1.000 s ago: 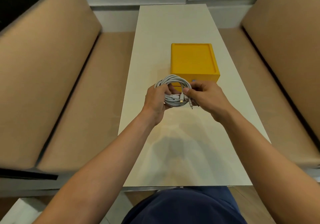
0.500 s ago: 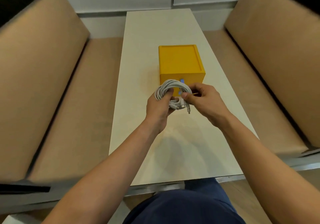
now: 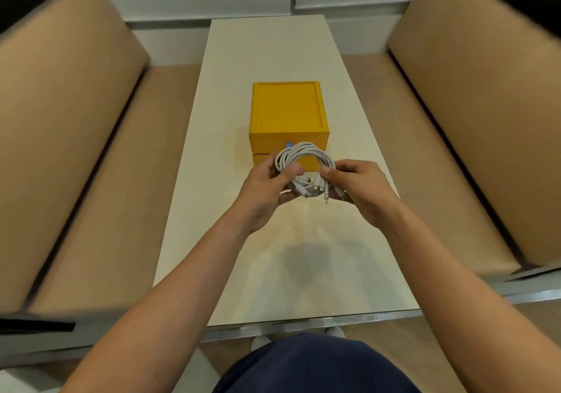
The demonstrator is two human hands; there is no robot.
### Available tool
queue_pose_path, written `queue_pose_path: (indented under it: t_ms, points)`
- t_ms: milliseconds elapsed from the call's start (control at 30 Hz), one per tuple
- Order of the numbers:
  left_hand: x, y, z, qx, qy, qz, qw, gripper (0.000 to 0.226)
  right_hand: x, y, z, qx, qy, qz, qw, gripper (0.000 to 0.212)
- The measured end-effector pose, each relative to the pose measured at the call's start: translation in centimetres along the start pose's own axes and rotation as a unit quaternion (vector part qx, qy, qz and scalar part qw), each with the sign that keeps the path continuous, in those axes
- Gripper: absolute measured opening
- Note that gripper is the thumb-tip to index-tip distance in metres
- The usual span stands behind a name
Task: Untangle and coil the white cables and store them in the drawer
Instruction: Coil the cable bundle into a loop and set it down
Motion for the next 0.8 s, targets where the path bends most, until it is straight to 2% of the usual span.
queue_pose_path:
  t_ms: [200,333,433,533,633,800]
  points:
    - [-0.5,2.1,-0.2,-0.015,-0.051,-0.040,0.998,0.029,0.0,-1.6,-0.1,0.008,0.047,0.047,0.998,0.021]
    - [-1.4,4.0,-0.2,-0.043,-0.070,-0.066,0.994,0.024,0.6,-2.7,-0.2,0.011,0.046,0.042,0.998,0.023]
    - [-2.4,4.6,-0.3,-0.046,-0.080,-0.025,0.995,0.019,1.3,-4.2,-0.1,0.039,0.070,0.027,0.996,0.022]
    - [-3.4,5.1,-0.4,-0.046,-0.100,0.013,0.994,0.028,2.0,-5.4,0.1,0.049,0.101,0.021,0.994,0.016]
    - [-4.3,5.8,-0.4,-0.049,-0.127,-0.001,0.991,0.035,2.4,-6.4,0.6,0.058,0.083,0.017,0.995,0.017]
    - [-5.7,7.2,-0.3,-0.052,-0.145,-0.013,0.988,0.029,3.0,-7.9,1.6,0.058,0.030,-0.011,0.998,0.016]
Point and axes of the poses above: each hand's wrist, its own z-axis towards the middle knuckle, its own x-axis out of the palm, y = z × x, the point moved 9 cm from there along z, towards the middle knuckle, and after that the axes turned 14 degrees about -z, right-handed, at the moved point
